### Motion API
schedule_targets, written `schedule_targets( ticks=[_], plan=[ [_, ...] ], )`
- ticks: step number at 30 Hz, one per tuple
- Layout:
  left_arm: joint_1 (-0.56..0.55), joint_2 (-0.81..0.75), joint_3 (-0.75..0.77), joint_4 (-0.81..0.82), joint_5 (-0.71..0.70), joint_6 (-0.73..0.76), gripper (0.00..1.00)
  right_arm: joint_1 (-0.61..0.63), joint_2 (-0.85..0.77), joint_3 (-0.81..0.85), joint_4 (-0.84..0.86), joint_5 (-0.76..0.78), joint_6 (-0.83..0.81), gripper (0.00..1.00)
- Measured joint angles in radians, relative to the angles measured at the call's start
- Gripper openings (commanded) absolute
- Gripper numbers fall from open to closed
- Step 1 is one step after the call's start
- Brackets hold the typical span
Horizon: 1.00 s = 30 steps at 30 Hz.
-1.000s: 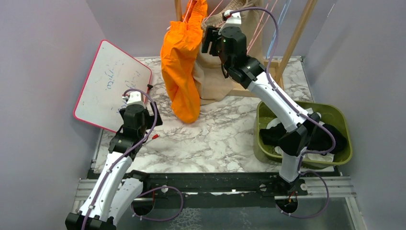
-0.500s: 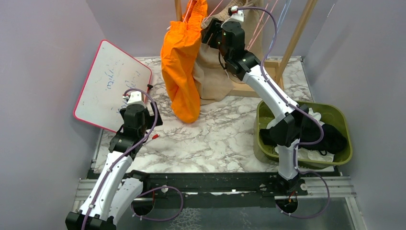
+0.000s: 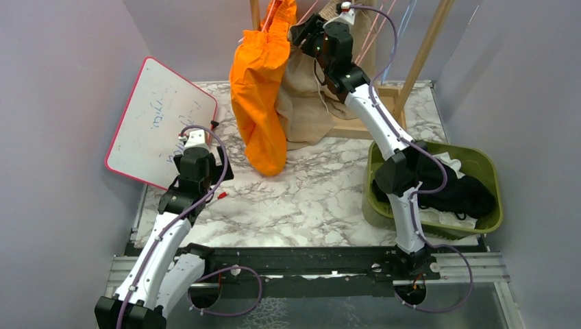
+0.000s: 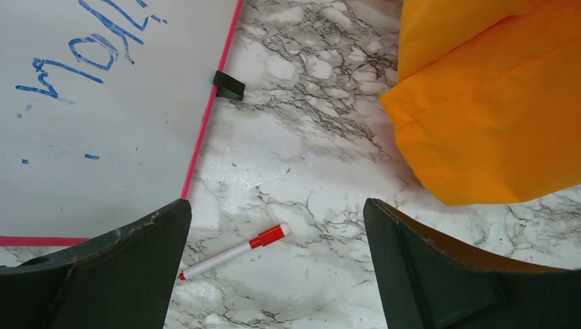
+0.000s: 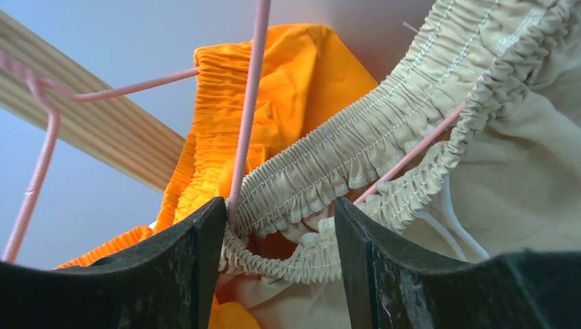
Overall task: Remove the shorts from the hanger
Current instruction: Pick up the hanger from the clothes rod.
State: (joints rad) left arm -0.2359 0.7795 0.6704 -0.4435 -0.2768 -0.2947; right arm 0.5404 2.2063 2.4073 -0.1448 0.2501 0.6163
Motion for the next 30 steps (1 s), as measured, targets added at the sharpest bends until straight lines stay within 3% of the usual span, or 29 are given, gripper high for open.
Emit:
schedule_targets(
  ticks=[4,10,15,30],
  plan=[
    [0.0,0.001,0.0,0.0,0.0,0.001,0.99,-0.012,0.04,0.031,0.026,-0.039,0.003,0.5],
    [0.0,0.008,0.0,0.0,0.0,0.004,0.99,-0.013,0.04,0.031,0.058,-0.08,-0.006,0.24],
    [0.0,0.008,0.0,0.0,0.0,0.004,0.99,-0.013,0.028,0.015,0.07,-0.086,-0.013,0.09],
    [0.0,-0.005,0.0,0.0,0.004,0.004,0.99,-0.023,-0.267,-0.284,0.026,-0.179,-0.015,0.08]
  ],
)
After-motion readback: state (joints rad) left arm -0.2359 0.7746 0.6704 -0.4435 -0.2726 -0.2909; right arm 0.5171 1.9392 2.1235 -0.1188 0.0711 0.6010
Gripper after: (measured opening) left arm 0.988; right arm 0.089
